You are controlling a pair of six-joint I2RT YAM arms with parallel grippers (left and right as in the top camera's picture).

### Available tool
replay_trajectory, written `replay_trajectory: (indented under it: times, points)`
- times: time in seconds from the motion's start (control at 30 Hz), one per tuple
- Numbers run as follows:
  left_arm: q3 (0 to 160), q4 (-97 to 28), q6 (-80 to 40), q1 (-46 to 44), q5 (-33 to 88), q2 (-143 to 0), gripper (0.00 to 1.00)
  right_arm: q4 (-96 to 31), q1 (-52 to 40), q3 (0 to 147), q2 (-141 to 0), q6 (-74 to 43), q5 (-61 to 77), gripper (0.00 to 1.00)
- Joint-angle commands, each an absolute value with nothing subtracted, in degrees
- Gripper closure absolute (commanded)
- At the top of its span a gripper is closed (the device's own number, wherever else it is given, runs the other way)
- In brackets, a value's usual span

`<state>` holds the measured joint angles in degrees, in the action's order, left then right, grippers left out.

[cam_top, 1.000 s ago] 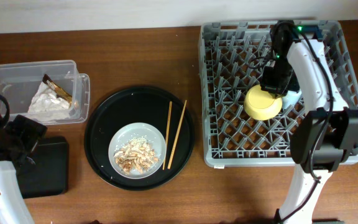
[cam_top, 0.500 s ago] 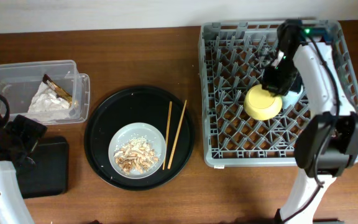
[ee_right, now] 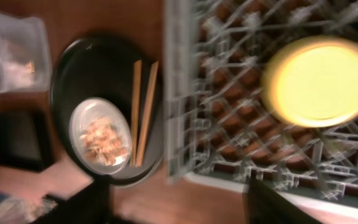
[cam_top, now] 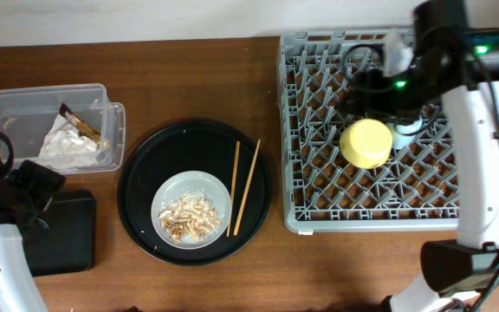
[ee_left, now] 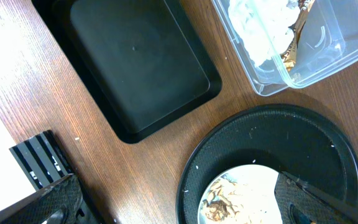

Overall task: Sort waste into correct bins and load items into the dishwasher rack
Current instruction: 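Reach the right gripper to a wooden chopstick on the tray, then lift the chopstick with the right gripper and move it over the rack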

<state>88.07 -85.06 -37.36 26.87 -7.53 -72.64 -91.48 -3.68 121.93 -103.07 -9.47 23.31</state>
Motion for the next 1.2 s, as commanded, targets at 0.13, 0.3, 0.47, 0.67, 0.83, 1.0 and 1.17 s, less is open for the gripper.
replay_trajectory:
  times: [0.13,0.3,0.47,0.67,0.83,1.0,1.17]
  points:
    - [88.3,-85.1,-37.9,27.1,-8.0,-72.5,0.01,-77.0,-29.0,111.6,-110.8,-35.7,6.2,0.35]
    - [88.3,-85.2,-37.9,27.1,-7.9,-72.5,0.01,-69.0,-39.0,108.2,-121.1,-50.7,-2.3,0.47]
    - [88.3,-85.2,-37.9,27.1,-8.0,-72.5,0.01,-67.0,-38.8,108.2,-131.1,-51.5,-1.8,0.53]
    - [88.3,-85.1,-37.9,27.1,-8.0,-72.5,0.01,-63.5,-37.4,103.2,-131.7,-51.4,-2.0,0.62]
    - [88.3,-85.1,-37.9,27.1,-7.9,-72.5,0.01,-62.7,-37.3,103.5,-131.5,-48.2,0.9,0.94]
    - [88.3,-85.2,-37.9,27.1,-7.9,-72.5,0.01,-76.4,-32.8,124.0,-127.6,-40.2,0.8,0.96]
    - [88.3,-85.1,-37.9,27.1,-8.0,-72.5,0.01,-90.6,-18.8,143.2,-127.0,-15.4,1.3,0.96]
